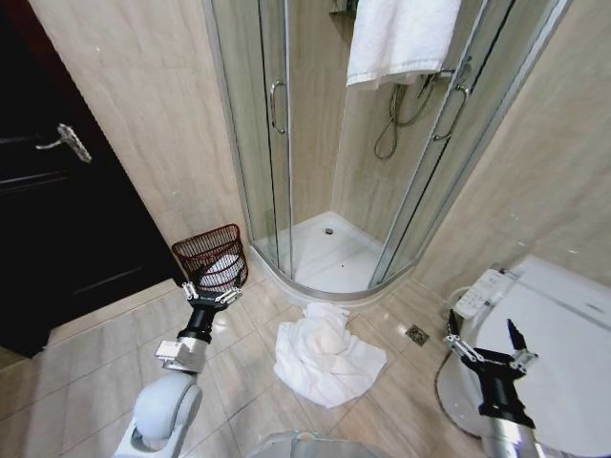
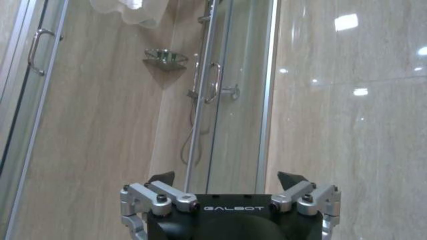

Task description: Discard the used towel into the hamper.

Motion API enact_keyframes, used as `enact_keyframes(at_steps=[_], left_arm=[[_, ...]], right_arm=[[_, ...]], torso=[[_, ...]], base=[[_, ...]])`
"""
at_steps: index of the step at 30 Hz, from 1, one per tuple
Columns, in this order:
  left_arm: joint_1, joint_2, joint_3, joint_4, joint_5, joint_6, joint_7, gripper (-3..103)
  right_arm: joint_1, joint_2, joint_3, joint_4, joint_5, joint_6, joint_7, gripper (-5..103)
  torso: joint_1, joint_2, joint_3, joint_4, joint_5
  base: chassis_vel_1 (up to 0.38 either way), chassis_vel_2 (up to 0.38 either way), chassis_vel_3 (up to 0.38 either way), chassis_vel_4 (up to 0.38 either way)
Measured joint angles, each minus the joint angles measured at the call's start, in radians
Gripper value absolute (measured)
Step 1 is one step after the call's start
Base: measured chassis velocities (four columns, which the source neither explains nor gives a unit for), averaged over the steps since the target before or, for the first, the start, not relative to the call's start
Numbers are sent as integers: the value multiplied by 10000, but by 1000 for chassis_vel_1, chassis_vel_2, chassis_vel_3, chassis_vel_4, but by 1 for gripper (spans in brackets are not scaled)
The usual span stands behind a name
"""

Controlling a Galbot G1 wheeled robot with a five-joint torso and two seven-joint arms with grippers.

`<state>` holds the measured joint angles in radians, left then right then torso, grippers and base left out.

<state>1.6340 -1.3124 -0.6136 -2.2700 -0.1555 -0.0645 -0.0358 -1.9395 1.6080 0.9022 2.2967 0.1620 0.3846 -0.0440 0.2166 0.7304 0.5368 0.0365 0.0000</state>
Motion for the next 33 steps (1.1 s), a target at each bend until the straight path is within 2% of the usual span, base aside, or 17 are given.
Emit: enact_keyframes(at_steps=[33], left_arm=[[-4,44,-333,-175,-84,-17,3,100]], right_arm=[[25,0,-5,179,28,-74,-13,100]], torso=[[649,1473,820,0,0]], base=[[0,0,0,0]])
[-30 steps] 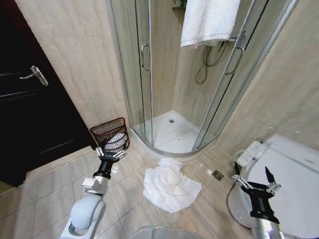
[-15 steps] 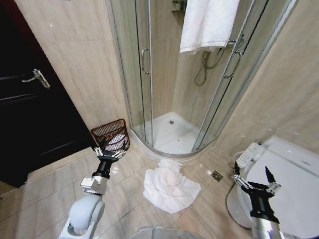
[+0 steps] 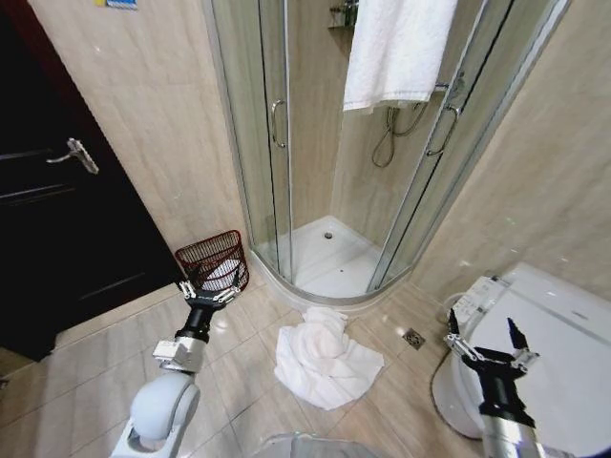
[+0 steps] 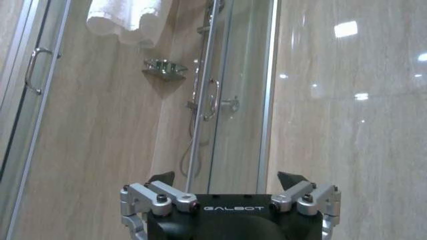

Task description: Discard the used towel into the hamper.

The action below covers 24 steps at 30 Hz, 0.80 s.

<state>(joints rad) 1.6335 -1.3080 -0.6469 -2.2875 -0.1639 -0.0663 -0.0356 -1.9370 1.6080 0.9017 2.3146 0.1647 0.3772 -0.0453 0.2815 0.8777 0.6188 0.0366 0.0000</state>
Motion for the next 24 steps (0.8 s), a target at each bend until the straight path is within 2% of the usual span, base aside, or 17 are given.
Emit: enact_keyframes(at_steps=[24], left_arm=[[-26,21,34,-218,-2,142,9,100]], right_arm=[[27,0,-36,188,20,-173,-41,100]], torso=[[489,1124,639,0,0]], base=[[0,0,0,0]])
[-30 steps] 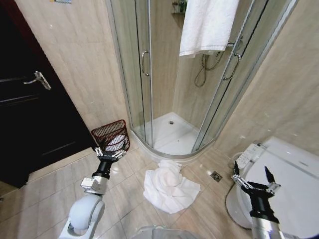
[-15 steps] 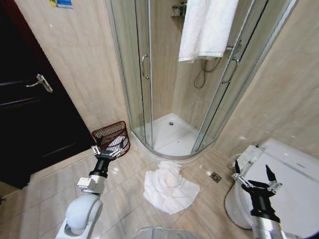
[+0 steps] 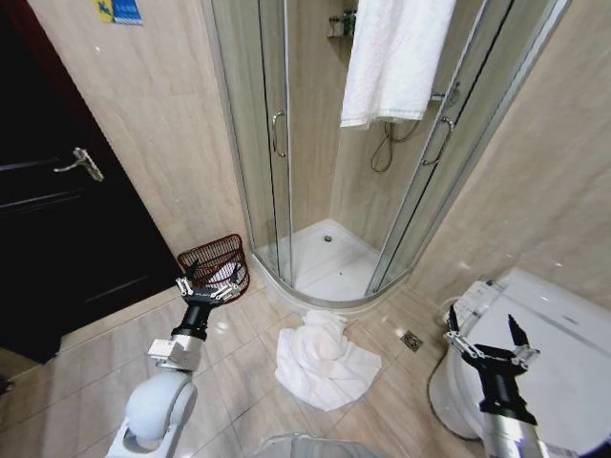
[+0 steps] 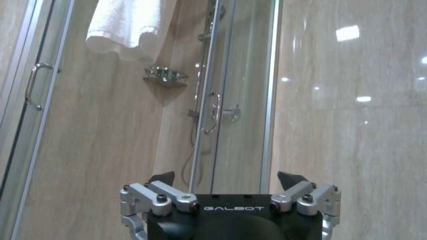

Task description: Discard the used towel into the hamper.

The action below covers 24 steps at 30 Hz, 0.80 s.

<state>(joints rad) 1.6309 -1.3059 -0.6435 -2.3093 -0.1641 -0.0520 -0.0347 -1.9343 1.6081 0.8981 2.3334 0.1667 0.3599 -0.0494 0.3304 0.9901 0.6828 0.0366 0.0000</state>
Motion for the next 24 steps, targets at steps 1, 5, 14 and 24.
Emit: enact_keyframes(at_steps=[1,5,14,24], left_arm=[[7,0,0,-12,1,0,0,100],[30,-7,1,-38,0,1,1,100],[48,-24,-6,-49,-4,1,0,100],[58,-31,-11,-73,-5,-6,-1,100]], right_arm=[[-1,0,-4,7,1,-1,-1,100],[-8,0,-19,17,2,-1,-8,100],[-14,0,-14,142,7,-37,-11,100],[15,0,-25,229,6,-114,-35,100]], torso=[[26,57,32,0,0],[99,215,115,0,1],[310,684,376,0,0],[527,1168,640,0,0]], base=[[0,0,0,0],[0,0,0,0],[0,0,0,0],[0,0,0,0]])
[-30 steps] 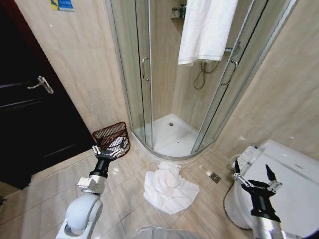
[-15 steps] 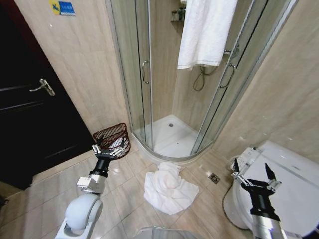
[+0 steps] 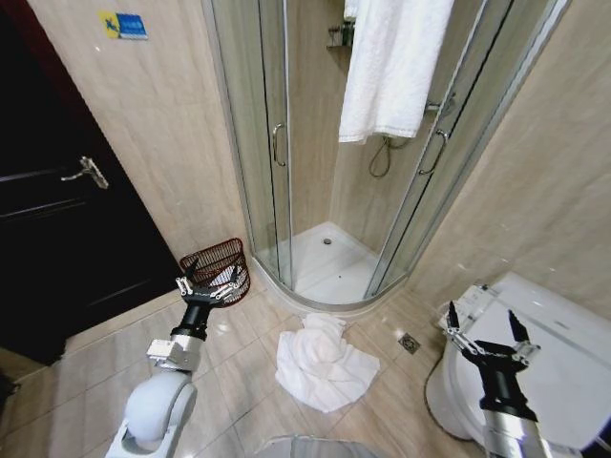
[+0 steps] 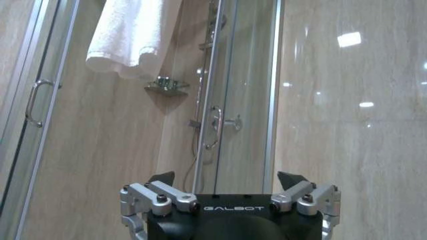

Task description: Discard the used towel into the hamper.

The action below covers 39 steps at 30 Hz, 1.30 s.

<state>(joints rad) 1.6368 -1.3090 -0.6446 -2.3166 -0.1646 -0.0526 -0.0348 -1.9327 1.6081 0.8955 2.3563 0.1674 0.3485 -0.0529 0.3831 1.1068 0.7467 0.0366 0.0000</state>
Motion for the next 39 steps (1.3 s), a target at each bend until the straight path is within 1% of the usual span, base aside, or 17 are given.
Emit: enact_keyframes(at_steps=[2,3,5,7,10,16,18,23,26,27,29,30,33,36,37,39], left_arm=[[1,0,0,-19,1,0,0,100],[1,0,0,-19,1,0,0,100],[0,0,-3,-27,0,0,0,100],[0,0,-4,-28,-1,0,0,100],[18,-4,-5,-37,-6,-1,0,100],[16,-6,-3,-37,-8,-4,0,100],[7,-4,-2,-37,-9,-6,0,100],[3,-1,-7,-37,-8,-6,0,100],[12,-12,-11,-41,-8,-10,0,100],[12,-12,-11,-41,-8,-10,0,100],[20,-13,-16,-45,-8,-13,0,100],[22,-11,-24,-47,-9,-16,0,100],[24,-9,-26,-50,-13,-20,15,100],[40,-2,0,-31,-112,-181,65,100],[40,-2,0,-31,-112,-181,65,100],[91,12,23,13,-317,-400,166,100]], right_arm=[[3,0,2,11,0,-7,0,100],[3,0,2,11,0,-7,0,100],[-2,0,4,20,0,-7,0,100],[-3,0,4,21,0,-7,-1,100],[-3,0,3,28,-3,-8,-8,100],[2,0,0,31,-8,-25,-22,100],[8,0,-2,31,-12,-27,-26,100],[8,0,-7,30,-16,-26,-32,100],[-6,0,-13,32,-25,-27,-34,100],[-6,0,-13,32,-25,-27,-34,100],[-14,0,-14,48,-25,-32,-35,100],[-17,0,-14,58,-26,-38,-36,100],[-20,0,-22,59,-28,-40,-41,100],[-29,0,-35,57,-32,-42,-42,100],[-29,0,-35,57,-32,-42,-42,100],[-31,0,-35,40,-35,-52,-42,100]], torso=[[60,129,69,0,0],[60,129,69,0,0],[137,297,160,0,0],[153,335,182,0,0],[244,542,296,0,0],[355,773,420,0,0],[436,950,515,0,0],[510,1119,609,0,0],[612,1344,732,0,0],[612,1344,732,0,0],[670,1471,802,0,0],[722,1588,866,0,0],[782,1719,937,0,0],[871,1908,1036,0,0],[871,1908,1036,0,0],[930,2035,1106,0,0]], base=[[0,0,0,0],[0,0,0,0],[0,0,0,0],[0,0,0,0],[0,0,0,0],[0,0,0,0],[0,0,0,0],[0,0,0,0],[0,0,0,0],[0,0,0,0],[0,0,0,0],[0,0,0,0],[0,0,0,0],[0,0,0,0],[0,0,0,0],[0,0,0,0]])
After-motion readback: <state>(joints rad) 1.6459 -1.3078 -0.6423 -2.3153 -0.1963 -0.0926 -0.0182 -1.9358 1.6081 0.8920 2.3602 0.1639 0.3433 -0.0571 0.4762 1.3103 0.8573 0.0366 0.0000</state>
